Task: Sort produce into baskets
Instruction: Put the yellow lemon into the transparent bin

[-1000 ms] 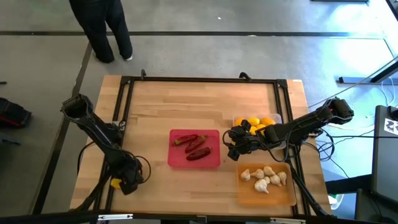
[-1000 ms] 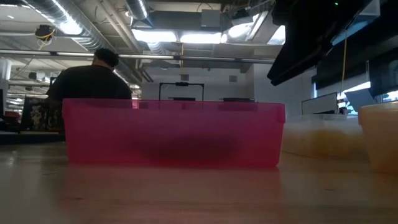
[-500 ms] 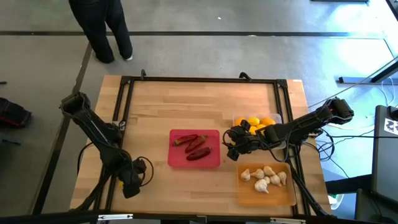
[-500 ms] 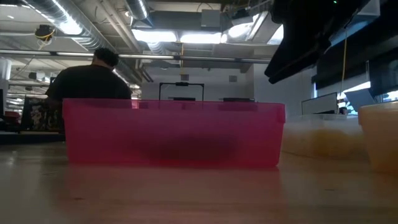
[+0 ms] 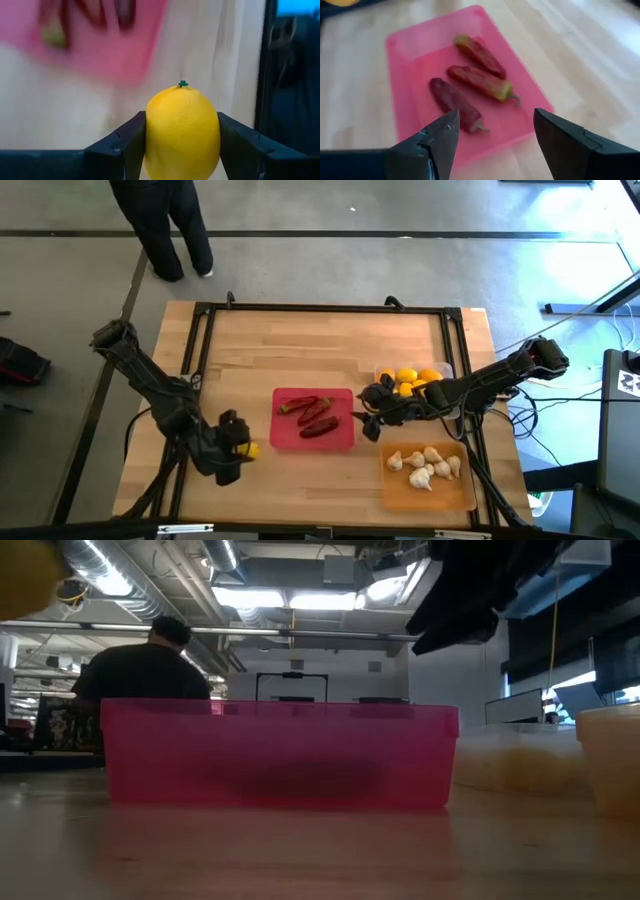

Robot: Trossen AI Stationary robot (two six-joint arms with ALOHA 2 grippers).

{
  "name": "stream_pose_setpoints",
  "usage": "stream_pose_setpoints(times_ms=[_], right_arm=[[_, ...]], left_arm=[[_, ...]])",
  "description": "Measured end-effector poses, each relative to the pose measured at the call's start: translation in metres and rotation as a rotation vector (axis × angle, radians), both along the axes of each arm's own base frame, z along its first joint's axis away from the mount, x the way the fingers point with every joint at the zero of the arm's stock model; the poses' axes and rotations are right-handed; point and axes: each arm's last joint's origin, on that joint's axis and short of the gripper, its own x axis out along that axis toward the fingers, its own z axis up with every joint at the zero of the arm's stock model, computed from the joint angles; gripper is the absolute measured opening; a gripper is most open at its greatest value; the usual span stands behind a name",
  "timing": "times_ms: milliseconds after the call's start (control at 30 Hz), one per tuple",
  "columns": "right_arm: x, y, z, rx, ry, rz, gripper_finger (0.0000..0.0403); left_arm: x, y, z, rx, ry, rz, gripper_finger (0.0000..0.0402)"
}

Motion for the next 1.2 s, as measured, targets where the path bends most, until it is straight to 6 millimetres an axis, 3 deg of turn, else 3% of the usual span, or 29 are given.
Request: stream_pose_setpoints(times_ms=[167,433,567,900,1200], right_arm=[[0.003,0.003,0.004,0.048,-0.036,0.054,0.0254],[0.012,0.007,0.008,0.006,-0.117,0.149,0.0323],[0.023,0.011,0.011,-0.037,-0.215,0.203,0.0338],[0.043,0.020,0.008,-0.040,-0.362,0.286,0.0327],[0.054,0.025,0.009,-0.005,-0.484,0.322,0.0319]], left_arm=[[0.018,0.006,0.008,0.112,-0.178,-0.019,0.0201],[0.044,0.016,0.023,0.244,-0.400,-0.050,0.0201],[0.057,0.020,0.031,0.279,-0.499,-0.061,0.0202],[0.092,0.024,0.039,0.351,-0.716,-0.047,0.0202],[0.120,0.028,0.028,0.382,-0.801,0.005,0.0202]])
